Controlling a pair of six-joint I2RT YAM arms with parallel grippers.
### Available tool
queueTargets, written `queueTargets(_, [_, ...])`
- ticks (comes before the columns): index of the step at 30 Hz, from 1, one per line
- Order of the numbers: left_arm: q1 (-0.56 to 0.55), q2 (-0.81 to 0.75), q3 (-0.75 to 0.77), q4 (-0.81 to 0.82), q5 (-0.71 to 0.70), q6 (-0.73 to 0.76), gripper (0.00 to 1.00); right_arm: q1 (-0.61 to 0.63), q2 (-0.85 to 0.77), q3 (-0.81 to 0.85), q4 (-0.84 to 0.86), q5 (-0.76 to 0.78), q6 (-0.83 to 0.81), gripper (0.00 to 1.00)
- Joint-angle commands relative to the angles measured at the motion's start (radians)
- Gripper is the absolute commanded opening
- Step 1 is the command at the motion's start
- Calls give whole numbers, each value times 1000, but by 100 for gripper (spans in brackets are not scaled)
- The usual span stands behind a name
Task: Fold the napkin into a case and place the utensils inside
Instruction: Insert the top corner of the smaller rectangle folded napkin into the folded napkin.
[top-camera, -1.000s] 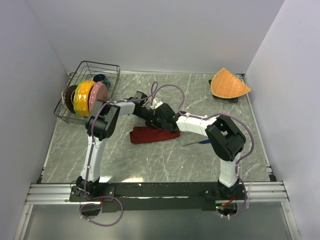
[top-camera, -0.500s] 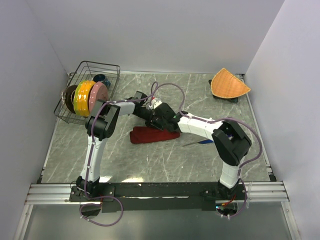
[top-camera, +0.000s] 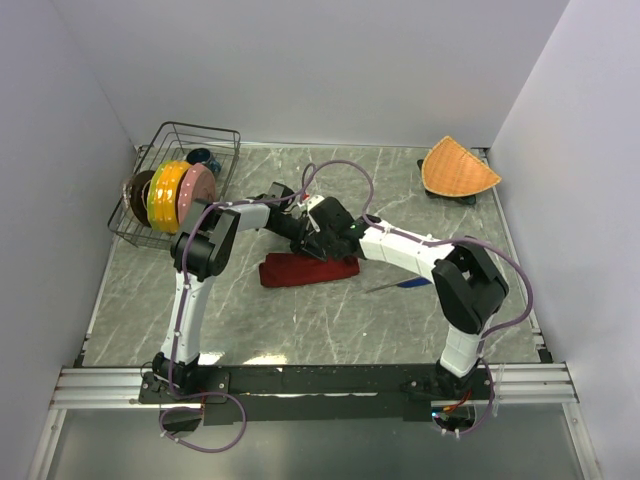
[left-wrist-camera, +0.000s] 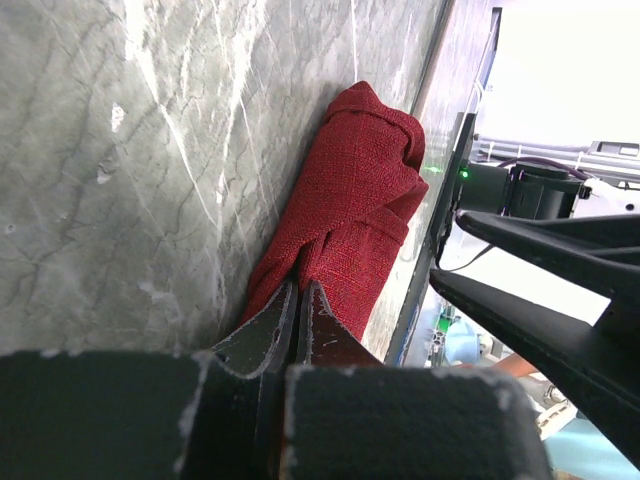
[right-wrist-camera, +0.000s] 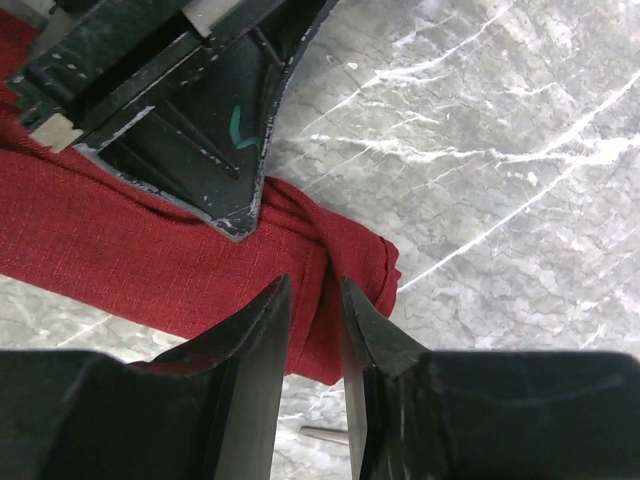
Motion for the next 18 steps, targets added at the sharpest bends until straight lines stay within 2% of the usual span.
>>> queueTargets(1, [7,45,-6,-57,-139,67,1,-8,38,23,29,2,-21,35])
queueTargets(3, [8,48,-1,-57,-139,67,1,-10,51,14,51,28,-37,40])
queueTargets(4, [8,49,0,-57,-139,65,1,-10,57,10,57,37,-40,46])
queueTargets(9, [8,48,-4,-55,-139,65,1,-10,85,5,88,73,-55,47])
queueTargets(11, [8,48,-6,-55,-139,65,1,-10,100,2,97,79,-64,44])
queueTargets(15, [11,49,-1,-55,-137,62,1,-8,102,-23,106,70,-70,33])
queueTargets(18, [11,49,3,-49,-132,53,1,-3,105,-41,108,56,-70,29])
